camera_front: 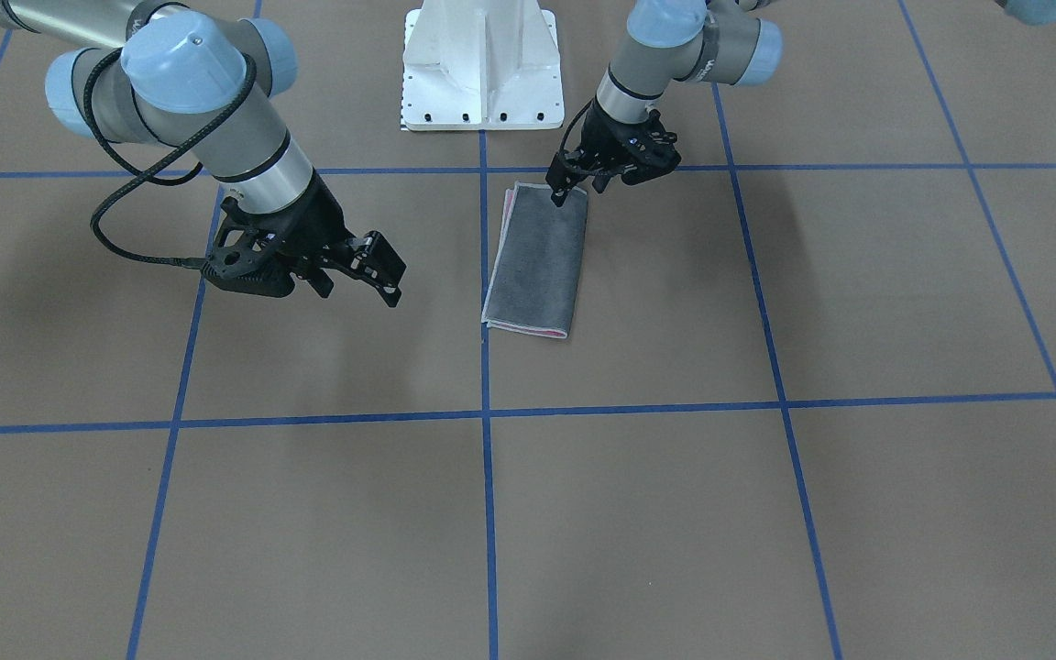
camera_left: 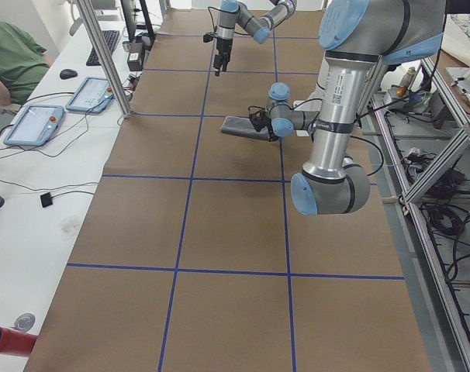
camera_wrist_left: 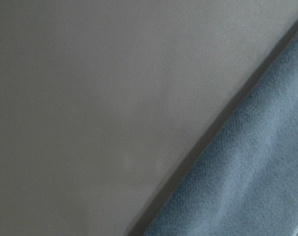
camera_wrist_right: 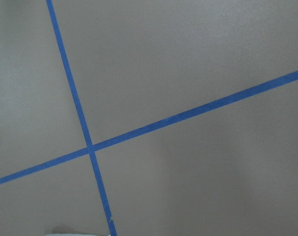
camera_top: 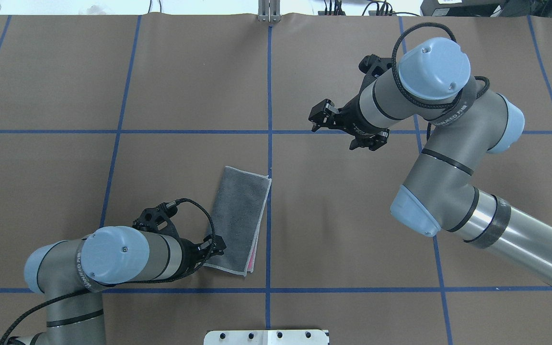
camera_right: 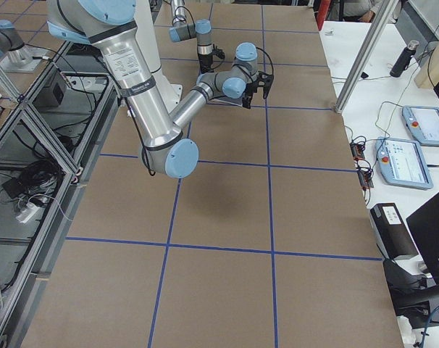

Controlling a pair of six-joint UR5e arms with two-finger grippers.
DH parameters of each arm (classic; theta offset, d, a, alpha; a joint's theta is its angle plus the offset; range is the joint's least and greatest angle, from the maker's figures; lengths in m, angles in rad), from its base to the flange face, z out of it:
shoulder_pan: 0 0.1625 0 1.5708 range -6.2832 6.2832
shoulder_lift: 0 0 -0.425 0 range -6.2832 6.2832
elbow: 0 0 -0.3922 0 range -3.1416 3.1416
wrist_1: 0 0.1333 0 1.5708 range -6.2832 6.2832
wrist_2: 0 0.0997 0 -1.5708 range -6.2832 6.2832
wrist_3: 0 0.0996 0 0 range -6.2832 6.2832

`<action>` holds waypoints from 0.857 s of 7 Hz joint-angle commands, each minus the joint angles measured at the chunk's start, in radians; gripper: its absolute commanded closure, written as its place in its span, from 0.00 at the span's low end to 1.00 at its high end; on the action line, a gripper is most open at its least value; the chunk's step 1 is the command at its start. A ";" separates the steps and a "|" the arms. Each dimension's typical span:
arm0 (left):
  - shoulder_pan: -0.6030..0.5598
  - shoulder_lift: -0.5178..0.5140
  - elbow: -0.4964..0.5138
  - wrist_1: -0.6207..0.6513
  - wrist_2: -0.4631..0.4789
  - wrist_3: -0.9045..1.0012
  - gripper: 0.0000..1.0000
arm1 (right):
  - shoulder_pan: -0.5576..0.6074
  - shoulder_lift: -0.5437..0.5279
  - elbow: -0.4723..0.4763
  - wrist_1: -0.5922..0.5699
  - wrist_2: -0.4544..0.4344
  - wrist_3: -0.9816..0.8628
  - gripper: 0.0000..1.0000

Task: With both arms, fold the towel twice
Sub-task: 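Grasp the long edge of the folded grey towel with the left gripper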

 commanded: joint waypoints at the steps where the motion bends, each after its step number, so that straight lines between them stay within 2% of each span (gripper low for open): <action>1: 0.012 -0.006 0.017 0.000 0.000 0.003 0.25 | 0.000 0.000 0.000 0.000 0.001 0.008 0.01; 3: 0.010 -0.004 0.017 0.000 0.000 0.007 0.27 | 0.000 0.002 0.000 0.000 0.001 0.017 0.01; 6: 0.010 -0.007 0.003 -0.002 -0.001 0.007 0.44 | 0.000 0.003 0.000 0.000 0.001 0.017 0.01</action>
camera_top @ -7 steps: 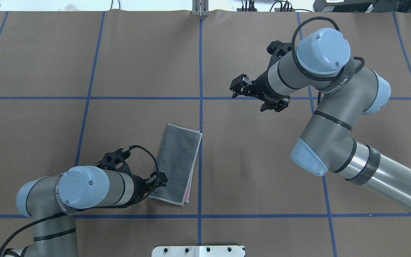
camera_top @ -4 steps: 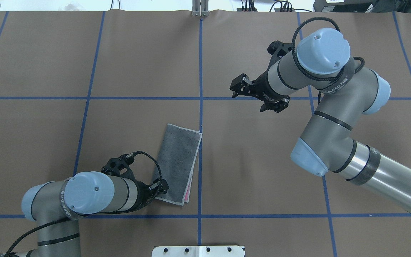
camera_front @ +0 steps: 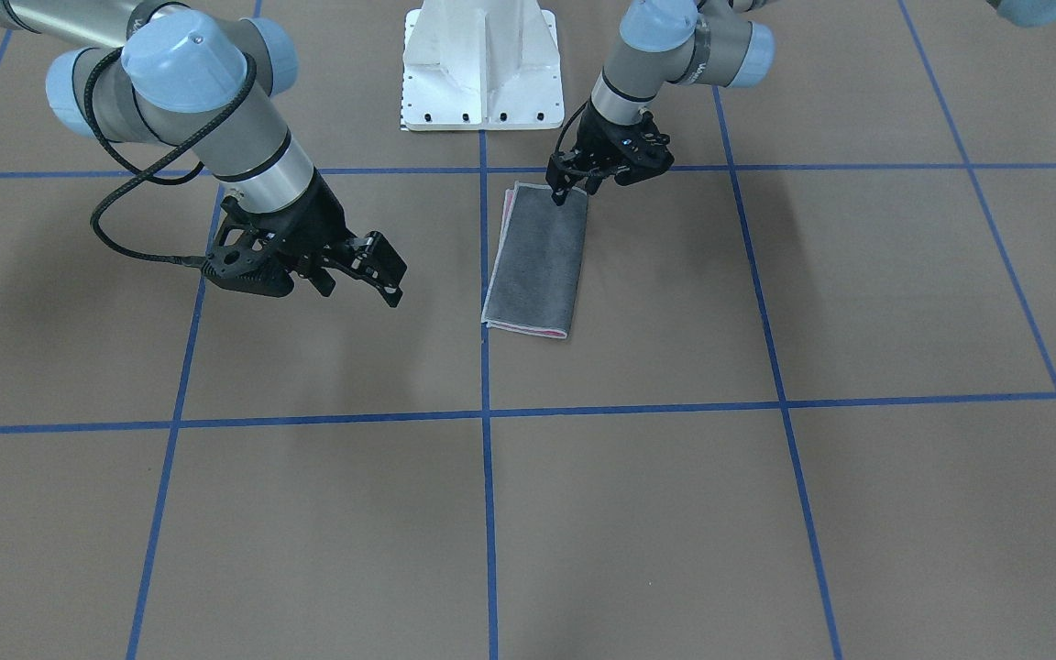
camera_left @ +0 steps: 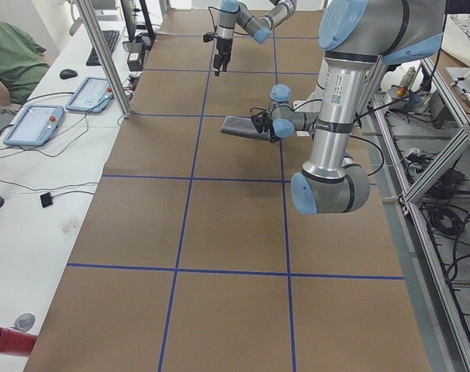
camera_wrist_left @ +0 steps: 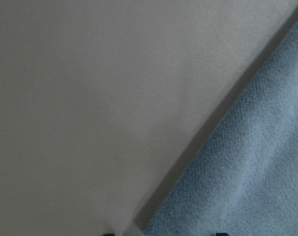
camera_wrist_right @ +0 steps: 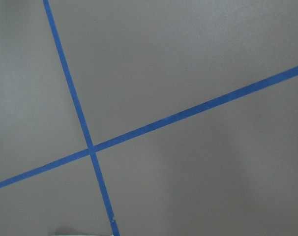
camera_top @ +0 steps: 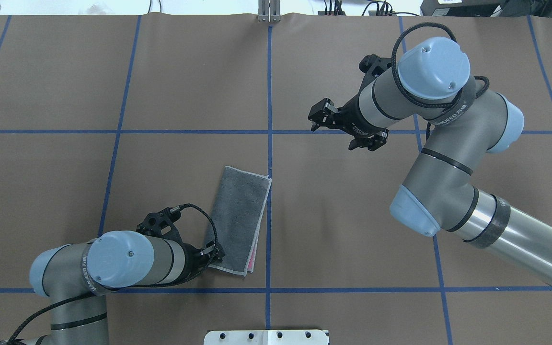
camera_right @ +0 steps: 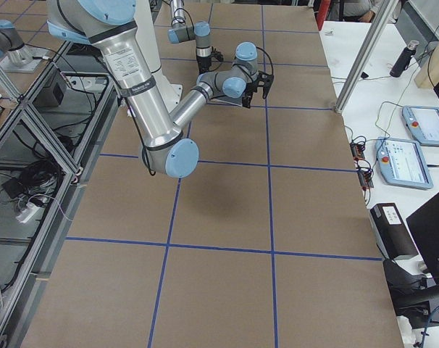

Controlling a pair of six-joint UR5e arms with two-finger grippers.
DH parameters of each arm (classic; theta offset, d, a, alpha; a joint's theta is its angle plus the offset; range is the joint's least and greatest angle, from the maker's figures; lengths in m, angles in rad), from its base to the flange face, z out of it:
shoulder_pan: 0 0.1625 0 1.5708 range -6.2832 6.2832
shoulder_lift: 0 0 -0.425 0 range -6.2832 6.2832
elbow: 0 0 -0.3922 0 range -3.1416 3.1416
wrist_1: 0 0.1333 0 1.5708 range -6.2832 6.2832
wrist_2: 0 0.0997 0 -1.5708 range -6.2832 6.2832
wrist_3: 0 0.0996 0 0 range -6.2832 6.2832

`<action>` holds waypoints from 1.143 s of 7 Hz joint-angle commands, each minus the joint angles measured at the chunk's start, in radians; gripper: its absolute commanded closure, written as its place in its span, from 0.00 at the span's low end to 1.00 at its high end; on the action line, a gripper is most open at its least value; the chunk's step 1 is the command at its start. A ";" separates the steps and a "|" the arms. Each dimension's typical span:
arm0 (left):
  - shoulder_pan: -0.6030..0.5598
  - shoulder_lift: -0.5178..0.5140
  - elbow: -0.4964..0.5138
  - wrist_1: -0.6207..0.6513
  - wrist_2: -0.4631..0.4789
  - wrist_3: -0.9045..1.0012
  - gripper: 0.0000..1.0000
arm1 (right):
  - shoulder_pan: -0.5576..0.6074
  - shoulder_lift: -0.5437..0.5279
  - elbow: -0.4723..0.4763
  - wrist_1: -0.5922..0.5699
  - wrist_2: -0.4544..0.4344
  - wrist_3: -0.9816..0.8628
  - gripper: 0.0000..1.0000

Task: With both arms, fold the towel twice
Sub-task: 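Grasp the long edge of the folded grey towel with the left gripper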

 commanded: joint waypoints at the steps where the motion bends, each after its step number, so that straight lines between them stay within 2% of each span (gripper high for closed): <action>1: 0.000 -0.006 -0.018 0.000 -0.002 -0.004 0.48 | 0.000 0.000 0.000 0.000 0.000 0.000 0.01; 3: 0.000 -0.006 -0.018 0.000 -0.002 -0.009 0.61 | 0.000 -0.001 -0.002 0.000 0.000 0.000 0.01; 5: -0.003 -0.006 -0.017 0.000 -0.001 -0.009 0.59 | 0.000 -0.001 -0.002 0.000 -0.002 0.000 0.01; 7: -0.003 0.000 -0.009 0.000 0.001 -0.006 0.36 | -0.002 0.000 -0.002 0.000 -0.002 0.002 0.01; 8: -0.005 0.000 -0.006 0.000 0.003 -0.002 0.34 | -0.003 0.000 -0.003 0.000 -0.002 0.013 0.01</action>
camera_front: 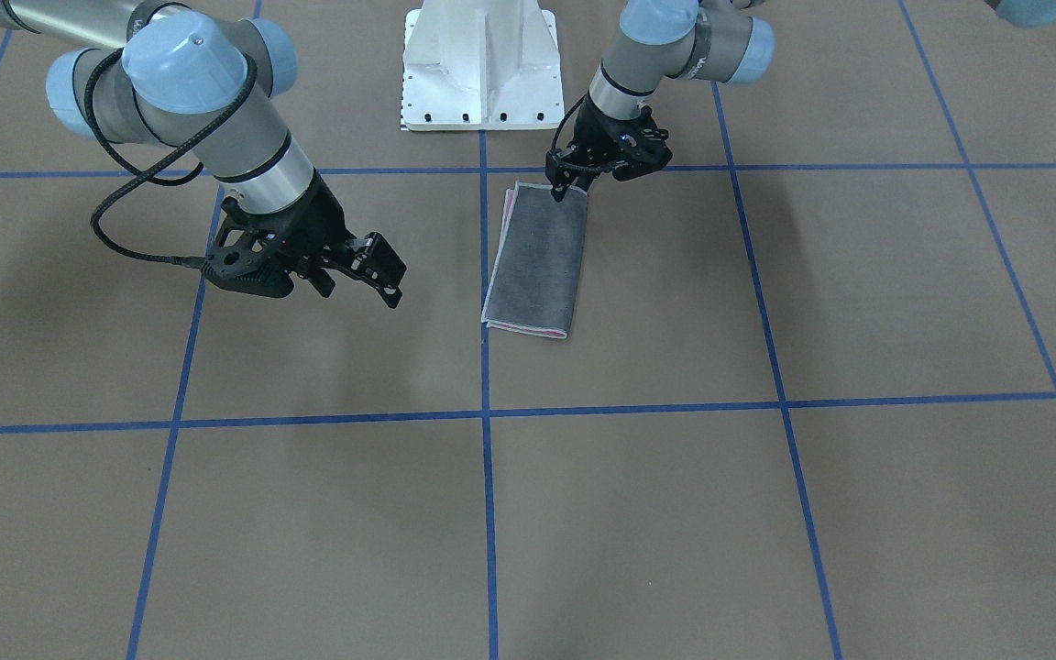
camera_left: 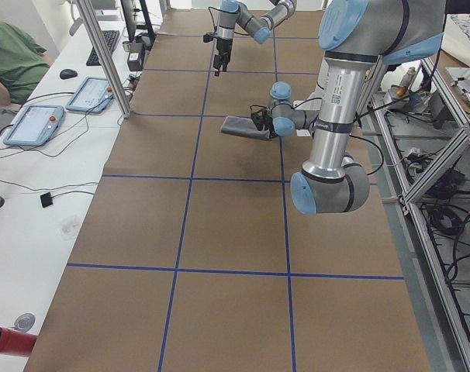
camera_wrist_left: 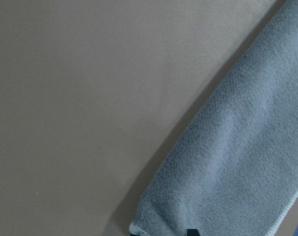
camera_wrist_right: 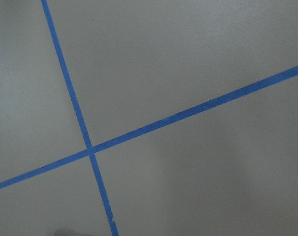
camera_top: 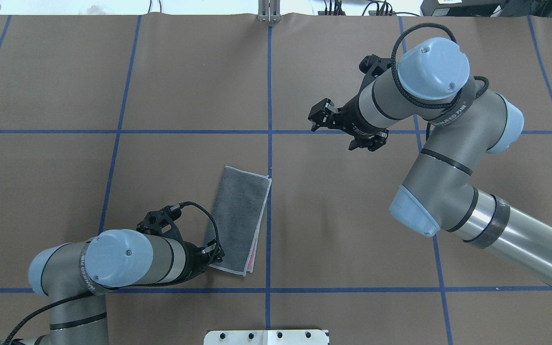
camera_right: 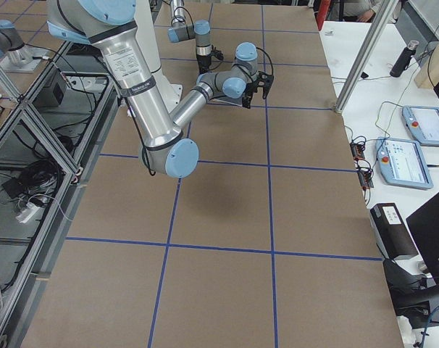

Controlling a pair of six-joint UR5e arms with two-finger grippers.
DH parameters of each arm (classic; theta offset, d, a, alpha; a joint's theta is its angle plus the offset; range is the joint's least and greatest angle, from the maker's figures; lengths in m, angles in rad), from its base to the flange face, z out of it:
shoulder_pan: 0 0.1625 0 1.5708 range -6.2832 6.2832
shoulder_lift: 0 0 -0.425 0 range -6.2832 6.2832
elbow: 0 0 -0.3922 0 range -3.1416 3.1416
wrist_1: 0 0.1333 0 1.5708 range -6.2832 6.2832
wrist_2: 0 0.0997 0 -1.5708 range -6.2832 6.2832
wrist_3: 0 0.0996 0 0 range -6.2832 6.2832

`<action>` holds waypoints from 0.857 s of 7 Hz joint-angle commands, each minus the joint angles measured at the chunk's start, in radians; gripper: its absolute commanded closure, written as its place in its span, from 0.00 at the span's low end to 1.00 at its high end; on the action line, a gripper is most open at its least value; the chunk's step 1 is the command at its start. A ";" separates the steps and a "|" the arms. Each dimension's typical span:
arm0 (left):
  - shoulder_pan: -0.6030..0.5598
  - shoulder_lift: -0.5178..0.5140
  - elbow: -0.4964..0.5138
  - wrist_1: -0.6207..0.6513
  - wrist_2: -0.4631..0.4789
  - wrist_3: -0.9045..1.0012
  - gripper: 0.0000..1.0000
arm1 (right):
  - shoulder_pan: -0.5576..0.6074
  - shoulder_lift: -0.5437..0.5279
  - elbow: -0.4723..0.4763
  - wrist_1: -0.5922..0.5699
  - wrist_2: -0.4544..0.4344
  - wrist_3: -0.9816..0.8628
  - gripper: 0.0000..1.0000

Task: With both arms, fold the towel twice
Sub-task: 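Grasp the long edge of the folded grey towel with the left gripper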

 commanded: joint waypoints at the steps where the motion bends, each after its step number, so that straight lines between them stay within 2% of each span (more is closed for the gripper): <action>1: -0.004 0.003 0.006 0.000 0.002 0.004 0.34 | -0.002 0.001 -0.001 0.002 0.000 0.008 0.01; 6: -0.020 0.009 0.016 0.000 0.002 0.008 0.39 | -0.002 0.002 0.001 0.002 0.001 0.012 0.01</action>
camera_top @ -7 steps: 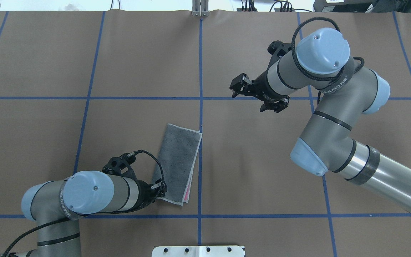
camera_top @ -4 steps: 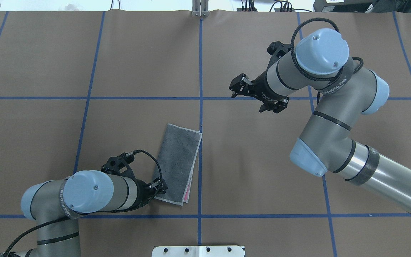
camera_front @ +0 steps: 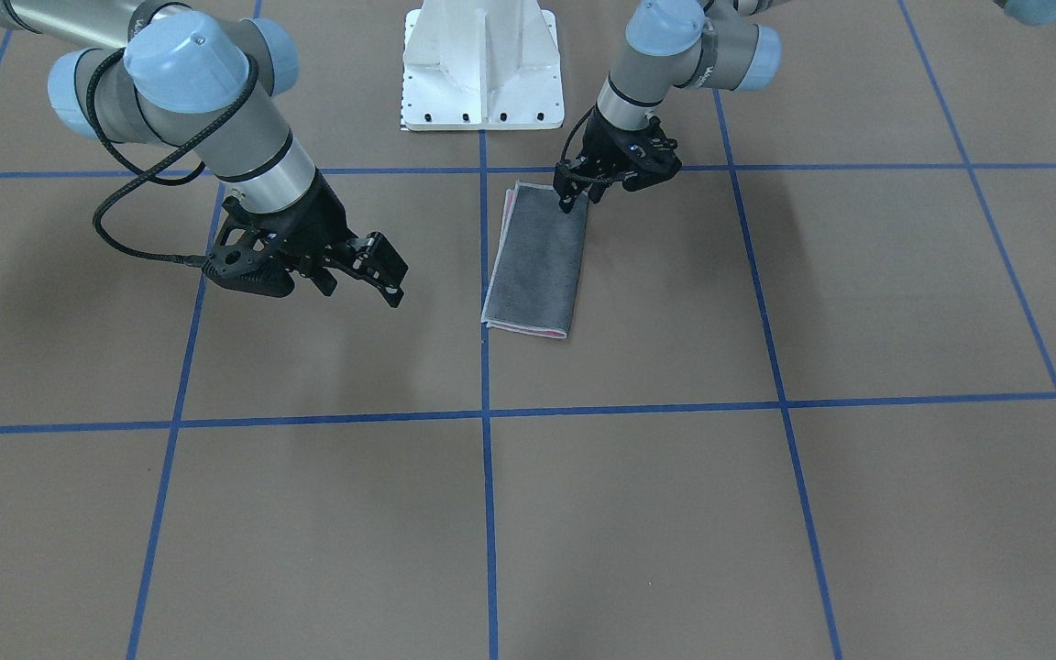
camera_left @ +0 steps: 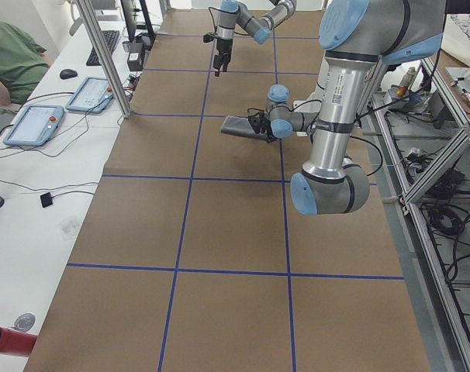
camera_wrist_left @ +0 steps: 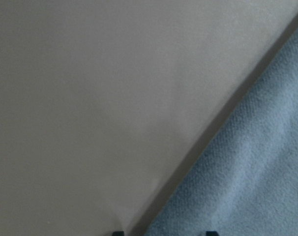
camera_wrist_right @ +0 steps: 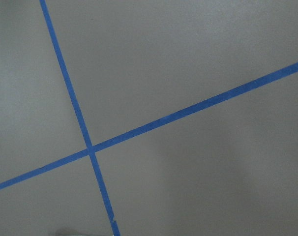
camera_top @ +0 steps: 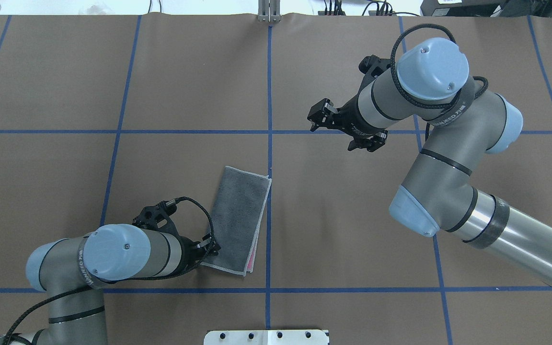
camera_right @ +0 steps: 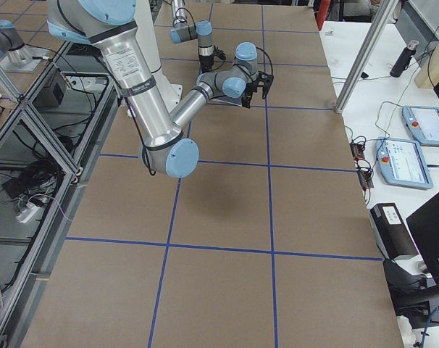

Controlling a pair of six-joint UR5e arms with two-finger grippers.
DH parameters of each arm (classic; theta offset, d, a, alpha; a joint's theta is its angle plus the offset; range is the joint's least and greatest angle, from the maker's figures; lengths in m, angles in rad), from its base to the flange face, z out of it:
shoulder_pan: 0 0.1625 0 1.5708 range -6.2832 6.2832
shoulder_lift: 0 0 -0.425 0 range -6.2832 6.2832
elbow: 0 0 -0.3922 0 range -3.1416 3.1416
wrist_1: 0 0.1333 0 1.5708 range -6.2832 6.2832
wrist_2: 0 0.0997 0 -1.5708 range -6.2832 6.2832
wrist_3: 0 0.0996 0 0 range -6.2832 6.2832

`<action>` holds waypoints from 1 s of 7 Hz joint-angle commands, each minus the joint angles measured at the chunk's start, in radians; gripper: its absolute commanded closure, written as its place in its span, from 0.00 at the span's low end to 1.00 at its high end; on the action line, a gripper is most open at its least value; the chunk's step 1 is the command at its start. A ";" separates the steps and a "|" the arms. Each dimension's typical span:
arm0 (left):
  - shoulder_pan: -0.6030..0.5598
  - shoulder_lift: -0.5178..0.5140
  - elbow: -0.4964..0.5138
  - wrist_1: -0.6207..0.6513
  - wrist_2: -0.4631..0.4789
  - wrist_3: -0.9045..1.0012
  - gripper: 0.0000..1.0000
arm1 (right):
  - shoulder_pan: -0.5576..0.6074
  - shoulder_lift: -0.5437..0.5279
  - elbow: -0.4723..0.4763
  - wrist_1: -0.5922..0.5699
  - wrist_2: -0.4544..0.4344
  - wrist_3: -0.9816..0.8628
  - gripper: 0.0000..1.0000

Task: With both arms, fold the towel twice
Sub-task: 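Grasp the long edge of the folded grey towel with the left gripper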

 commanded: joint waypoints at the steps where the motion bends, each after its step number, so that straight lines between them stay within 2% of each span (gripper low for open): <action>1: 0.001 0.003 0.002 0.000 -0.002 0.000 0.41 | -0.001 -0.001 0.000 -0.001 0.000 0.003 0.01; 7: 0.010 -0.002 -0.001 0.002 -0.002 -0.006 0.47 | 0.001 -0.001 0.000 0.000 0.002 0.003 0.01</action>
